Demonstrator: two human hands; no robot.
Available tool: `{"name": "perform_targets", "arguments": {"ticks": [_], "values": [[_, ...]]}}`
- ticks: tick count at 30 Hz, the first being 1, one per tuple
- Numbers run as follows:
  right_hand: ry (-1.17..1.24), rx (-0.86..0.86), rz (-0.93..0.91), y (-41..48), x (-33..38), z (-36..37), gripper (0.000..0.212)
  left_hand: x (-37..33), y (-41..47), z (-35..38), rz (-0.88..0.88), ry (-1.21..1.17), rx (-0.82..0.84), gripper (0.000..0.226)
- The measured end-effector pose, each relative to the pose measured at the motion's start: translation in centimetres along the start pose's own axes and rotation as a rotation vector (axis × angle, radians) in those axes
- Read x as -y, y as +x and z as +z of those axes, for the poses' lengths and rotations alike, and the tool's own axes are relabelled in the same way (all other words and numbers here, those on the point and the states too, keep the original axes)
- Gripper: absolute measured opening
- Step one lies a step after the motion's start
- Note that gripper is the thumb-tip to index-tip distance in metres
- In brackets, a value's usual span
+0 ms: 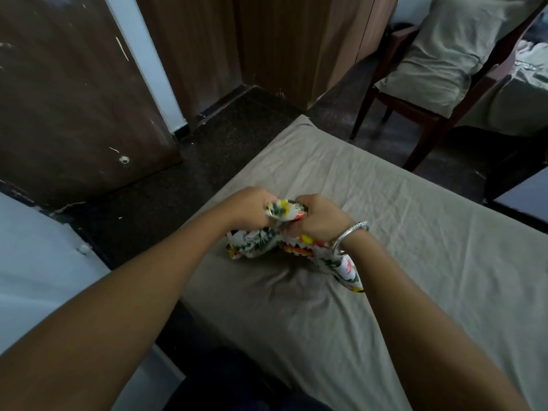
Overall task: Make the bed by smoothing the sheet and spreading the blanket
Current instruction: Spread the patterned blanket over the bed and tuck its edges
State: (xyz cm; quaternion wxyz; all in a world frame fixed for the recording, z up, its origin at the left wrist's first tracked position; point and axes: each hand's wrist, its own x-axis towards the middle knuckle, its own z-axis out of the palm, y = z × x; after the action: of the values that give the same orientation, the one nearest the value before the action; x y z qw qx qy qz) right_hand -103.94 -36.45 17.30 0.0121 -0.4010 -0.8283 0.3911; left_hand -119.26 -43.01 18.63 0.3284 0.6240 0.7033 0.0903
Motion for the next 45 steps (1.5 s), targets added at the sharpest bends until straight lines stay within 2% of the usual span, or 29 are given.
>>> {"name": "perform_targets", "arguments": {"ticks": [2,4,7,10,12,13,14,15,16,17,18,19,21,23,25,26,28,29,31,32,33,35,38,39,41,43,45], "values": [[-0.268,0.064,0.014,-0.2,-0.7,0.1,0.021,0.4,0.1,-0.9,-0.028,-0.162,-0.118,0.016],[-0.337,0.089,0.124,-0.1,-2.2,0.6,0.024,0.9,0.4,-1.5,-0.019,-0.293,-0.157,0.014],[-0.160,0.097,0.268,0.4,-5.2,1.2,0.030,2.7,1.4,-1.7,-0.022,-0.392,-0.204,0.025],[0.007,0.018,0.315,0.9,-6.6,1.8,0.022,5.3,2.1,-2.2,-0.009,-0.484,-0.273,0.041],[0.257,-0.154,0.317,1.8,-5.9,2.4,0.024,6.9,2.6,-3.3,0.030,-0.450,-0.214,0.046],[0.513,-0.247,0.322,2.5,-5.2,2.6,0.025,7.7,3.0,-4.0,0.034,-0.368,-0.136,0.048],[0.791,-0.287,0.339,3.3,-4.2,2.6,0.021,8.3,3.3,-4.7,0.023,-0.191,-0.030,0.051],[0.944,-0.281,0.368,4.0,-3.4,2.7,0.015,8.8,3.6,-5.2,0.008,0.060,0.079,0.053],[0.933,-0.261,0.399,4.9,-2.8,2.6,0.018,9.5,4.1,-5.4,0.008,0.332,0.151,0.049],[0.781,-0.192,0.431,5.6,-2.0,2.3,0.027,10.2,4.5,-5.6,0.014,0.558,0.171,0.040],[0.518,-0.059,0.454,5.9,-1.2,2.0,0.033,11.1,4.9,-5.8,0.012,0.692,0.151,0.029],[0.237,0.078,0.473,6.1,-0.5,1.7,0.034,11.9,5.4,-6.0,-0.022,0.727,0.115,0.025],[-0.095,0.315,0.551,6.1,0.9,1.6,0.031,13.3,6.5,-5.9,-0.121,0.573,0.057,0.026],[-0.192,0.489,0.714,5.9,1.0,3.0,0.038,13.6,7.7,-4.9,-0.186,0.281,0.068,0.027],[-0.221,0.623,0.802,5.6,0.9,4.6,0.013,13.5,8.6,-2.9,-0.283,-0.143,0.124,0.031],[-0.209,0.643,0.795,5.7,0.0,5.4,0.016,13.3,8.9,-1.8,-0.370,-0.399,0.183,0.032],[-0.102,0.539,0.761,5.6,-0.5,6.1,0.022,13.2,9.3,-0.2,-0.593,-0.726,0.434,0.036],[0.028,0.395,0.782,5.8,-1.1,6.8,0.018,13.1,9.3,0.1,-0.658,-0.764,0.556,0.042],[0.435,0.024,0.883,6.2,-1.7,7.8,0.018,13.3,10.0,0.8,-0.694,-0.816,0.657,0.048],[0.671,-0.161,0.898,6.4,-2.2,8.3,0.026,13.5,10.6,1.1,-0.679,-0.859,0.674,0.046],[0.841,-0.265,0.879,6.9,-2.7,8.6,0.035,13.3,11.0,1.2,-0.669,-0.885,0.662,0.045],[1.084,-0.326,0.803,7.8,-2.9,9.3,0.045,13.3,11.9,1.9,-0.614,-0.952,0.672,0.049],[1.474,-0.360,0.745,9.0,-1.1,9.8,0.044,13.1,13.1,3.0,-0.572,-0.985,0.651,0.052],[1.498,-0.375,0.748,9.5,-1.5,10.2,0.042,13.2,13.4,3.4,-0.567,-0.967,0.650,0.058],[1.303,-0.366,0.836,9.7,-1.5,10.1,0.039,14.0,14.3,4.6,-0.569,-0.922,0.561,0.065],[1.102,-0.354,0.922,9.6,-2.4,10.6,0.040,14.2,14.4,5.1,-0.590,-0.860,0.456,0.047],[1.133,-0.279,0.914,9.6,-2.7,11.3,0.041,12.8,13.9,4.7,-0.605,-0.809,0.420,0.032]]}}
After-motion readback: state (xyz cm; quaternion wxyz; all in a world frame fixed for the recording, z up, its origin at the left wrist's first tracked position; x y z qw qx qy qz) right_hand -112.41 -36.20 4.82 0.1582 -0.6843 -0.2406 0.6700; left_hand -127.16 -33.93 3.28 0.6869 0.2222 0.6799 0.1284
